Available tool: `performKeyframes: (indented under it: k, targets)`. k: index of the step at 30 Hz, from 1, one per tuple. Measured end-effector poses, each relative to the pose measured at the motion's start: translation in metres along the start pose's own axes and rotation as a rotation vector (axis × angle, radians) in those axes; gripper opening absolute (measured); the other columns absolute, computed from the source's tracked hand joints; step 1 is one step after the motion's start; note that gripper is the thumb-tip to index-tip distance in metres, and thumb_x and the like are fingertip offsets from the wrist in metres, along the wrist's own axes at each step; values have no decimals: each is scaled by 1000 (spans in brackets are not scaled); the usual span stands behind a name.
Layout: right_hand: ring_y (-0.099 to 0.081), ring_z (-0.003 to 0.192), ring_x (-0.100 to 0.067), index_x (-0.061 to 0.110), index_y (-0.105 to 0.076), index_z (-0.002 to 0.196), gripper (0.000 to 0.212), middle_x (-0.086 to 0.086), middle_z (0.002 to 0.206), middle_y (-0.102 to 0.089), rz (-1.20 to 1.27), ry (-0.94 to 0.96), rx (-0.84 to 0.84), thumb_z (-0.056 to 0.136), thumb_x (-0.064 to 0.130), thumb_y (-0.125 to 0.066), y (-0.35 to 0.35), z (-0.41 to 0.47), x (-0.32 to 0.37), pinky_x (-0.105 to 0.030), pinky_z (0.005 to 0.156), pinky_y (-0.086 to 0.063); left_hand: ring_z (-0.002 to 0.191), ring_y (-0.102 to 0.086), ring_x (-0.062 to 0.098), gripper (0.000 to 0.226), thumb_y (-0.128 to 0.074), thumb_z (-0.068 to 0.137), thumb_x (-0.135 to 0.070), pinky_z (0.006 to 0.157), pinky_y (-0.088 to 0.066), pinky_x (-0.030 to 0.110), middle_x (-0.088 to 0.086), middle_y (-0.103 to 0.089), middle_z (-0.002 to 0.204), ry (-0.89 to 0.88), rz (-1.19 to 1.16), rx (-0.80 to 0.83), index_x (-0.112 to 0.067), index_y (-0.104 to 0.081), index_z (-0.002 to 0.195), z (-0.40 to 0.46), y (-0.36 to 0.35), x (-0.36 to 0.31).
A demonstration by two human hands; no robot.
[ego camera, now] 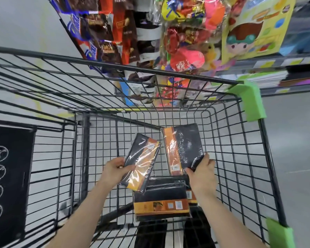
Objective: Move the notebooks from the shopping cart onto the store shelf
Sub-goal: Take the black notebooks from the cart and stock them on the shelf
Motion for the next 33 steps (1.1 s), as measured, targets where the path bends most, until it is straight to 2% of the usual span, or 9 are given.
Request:
performKeyframes:
  k: [8,13,16,19,22,25,28,31,33]
  targets:
    - [-51,70,-18,10,-45,121,51,-11,128,-41,19,11,-9,82,37,-64,21,0,4,-18,39,-21,74,-64,13,18,-75,74,-5,63,-47,17,-3,-69,78,-5,-74,-37,-19,-66,77,-7,2,-4]
    - [-50,55,-11,20,-45,110,18,7,72,-57,150,140,-11,95,28,-44,49,-27,16,-22,42,-30,75,-64,26,11,-75,72,-3,73,-49,38,-1,-72,70,28,-127,-55,-6,-65,74,-33,21,-24]
    - [-51,54,-3,24,-46,109,15,12,67,-55,156,237,-35,94,25,-45,88,-54,24,-19,43,-34,69,-62,22,16,-78,71,-7,67,-47,30,-3,-70,63,42,-139,-74,-10,-62,70,-63,34,-46]
    - [-48,46,1,22,-46,114,21,12,59,-54,142,326,-111,94,26,-45,136,-77,28,-14,39,-32,86,-64,23,33,-86,63,-23,76,-51,30,3,-70,86,-10,-165,-73,-8,-65,84,-93,39,-85]
    - [-60,59,-18,20,-44,117,24,-1,76,-67,163,369,-169,95,28,-43,183,-94,24,-29,49,-46,82,-58,20,17,-76,73,-9,69,-47,22,9,-65,85,-22,-184,-137,-9,-60,74,-118,42,-128]
    - [-64,80,-34,20,-45,120,28,-11,90,-69,193,380,-234,93,30,-46,224,-105,7,-39,65,-52,98,-60,37,23,-74,75,-8,90,-47,39,17,-70,90,-72,-213,-166,7,-60,87,-147,30,-175]
    - [-63,89,-38,17,-48,116,29,-14,98,-68,249,353,-262,92,33,-48,261,-103,-27,-42,71,-50,80,-60,18,18,-75,74,-9,79,-49,29,-10,-70,65,-79,-276,-139,-10,-58,80,-166,7,-211]
    - [-63,94,-37,17,-51,113,29,-12,101,-69,379,322,-246,90,34,-52,288,-86,-64,-40,73,-47,96,-65,27,62,-89,54,-38,91,-51,46,12,-70,106,-116,-263,-107,-8,-63,102,-166,-19,-235]
    - [-63,95,-34,18,-52,109,26,-11,100,-69,456,306,-225,89,35,-53,311,-71,-102,-40,74,-47,95,-66,29,50,-85,62,-25,89,-51,45,20,-68,108,-138,-285,-105,-3,-61,100,-172,-54,-249]
Point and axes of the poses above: each hand's wrist, its own z-axis towards the middle knuckle, its own y-axis out of the back of the hand, x = y × z, the point moved 9 cm from there along z, towards the middle knuckle
